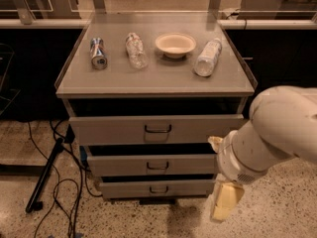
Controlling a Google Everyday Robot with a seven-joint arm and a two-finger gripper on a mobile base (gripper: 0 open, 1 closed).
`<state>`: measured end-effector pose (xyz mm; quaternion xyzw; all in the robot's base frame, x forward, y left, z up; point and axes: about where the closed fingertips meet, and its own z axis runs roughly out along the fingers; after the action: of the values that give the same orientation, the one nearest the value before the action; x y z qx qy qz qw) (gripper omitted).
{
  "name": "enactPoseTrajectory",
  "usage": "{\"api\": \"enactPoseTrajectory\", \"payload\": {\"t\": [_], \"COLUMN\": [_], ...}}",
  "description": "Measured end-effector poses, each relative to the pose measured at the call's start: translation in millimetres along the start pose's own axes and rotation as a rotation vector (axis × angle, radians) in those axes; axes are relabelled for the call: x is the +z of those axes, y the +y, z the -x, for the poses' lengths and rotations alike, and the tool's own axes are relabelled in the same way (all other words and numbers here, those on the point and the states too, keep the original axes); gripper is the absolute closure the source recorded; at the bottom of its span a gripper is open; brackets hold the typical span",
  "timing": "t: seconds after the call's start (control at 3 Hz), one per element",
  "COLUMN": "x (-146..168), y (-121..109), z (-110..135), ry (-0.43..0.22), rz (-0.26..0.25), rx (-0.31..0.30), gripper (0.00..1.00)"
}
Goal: Open bottom drawer
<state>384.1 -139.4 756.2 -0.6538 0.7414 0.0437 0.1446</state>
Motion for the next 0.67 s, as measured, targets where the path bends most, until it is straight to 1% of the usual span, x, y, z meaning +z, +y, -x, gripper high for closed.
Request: {"api": "enactPoseTrajectory", "payload": {"t": [0.33,0.67], "x": [42.8,38.2], "y": [0.7,1.3], "z": [3.6,3.8], "ry": [0.013,0.012], "rz": [0.02,0.017], "rx": [0.002,-0.002], "gripper": [0.0,0.0]}}
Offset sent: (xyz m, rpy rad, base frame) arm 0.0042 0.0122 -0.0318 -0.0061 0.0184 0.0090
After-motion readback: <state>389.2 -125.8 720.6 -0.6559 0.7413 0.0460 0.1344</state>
